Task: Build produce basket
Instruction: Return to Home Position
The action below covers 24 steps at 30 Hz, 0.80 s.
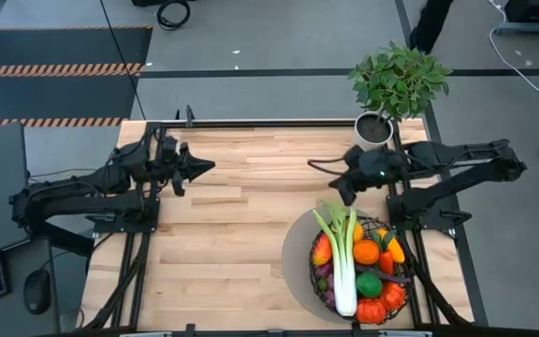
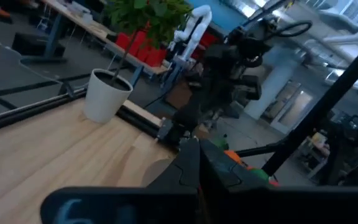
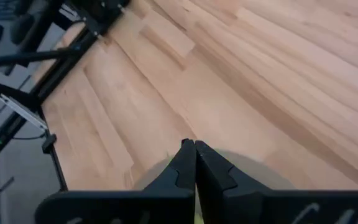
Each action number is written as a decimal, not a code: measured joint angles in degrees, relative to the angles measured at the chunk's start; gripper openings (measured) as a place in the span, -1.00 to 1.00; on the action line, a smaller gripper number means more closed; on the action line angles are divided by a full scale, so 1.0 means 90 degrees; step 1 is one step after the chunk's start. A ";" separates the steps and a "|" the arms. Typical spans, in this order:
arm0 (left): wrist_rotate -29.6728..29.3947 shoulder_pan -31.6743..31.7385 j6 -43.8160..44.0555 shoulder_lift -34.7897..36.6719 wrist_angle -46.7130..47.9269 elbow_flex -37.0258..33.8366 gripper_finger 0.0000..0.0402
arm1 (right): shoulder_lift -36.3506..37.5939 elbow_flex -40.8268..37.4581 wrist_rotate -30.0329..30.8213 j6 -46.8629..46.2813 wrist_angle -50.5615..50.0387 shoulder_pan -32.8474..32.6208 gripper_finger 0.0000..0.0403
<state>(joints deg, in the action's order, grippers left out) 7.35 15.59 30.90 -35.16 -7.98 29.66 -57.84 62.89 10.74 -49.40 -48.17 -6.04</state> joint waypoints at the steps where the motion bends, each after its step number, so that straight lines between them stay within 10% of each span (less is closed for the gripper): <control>1: -0.0018 0.0000 0.0042 0.0129 -0.0183 -0.0211 -0.98 | -0.0057 0.0000 -0.0126 0.0116 0.0134 0.0134 -0.97; 10: -0.0244 -0.0019 0.0937 0.0927 -0.1803 -0.1945 -0.98 | -0.0579 0.0000 -0.1180 0.0677 0.0976 0.0933 -0.97; 24: -0.1548 -0.1478 0.0995 0.1173 -0.1832 -0.2083 -0.99 | -0.0776 -0.0002 -0.1339 0.0850 0.1998 0.1847 -0.96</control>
<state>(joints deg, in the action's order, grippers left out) -6.59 2.30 39.86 -24.60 -24.47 10.92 -64.82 62.88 -1.31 -41.75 -30.19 10.59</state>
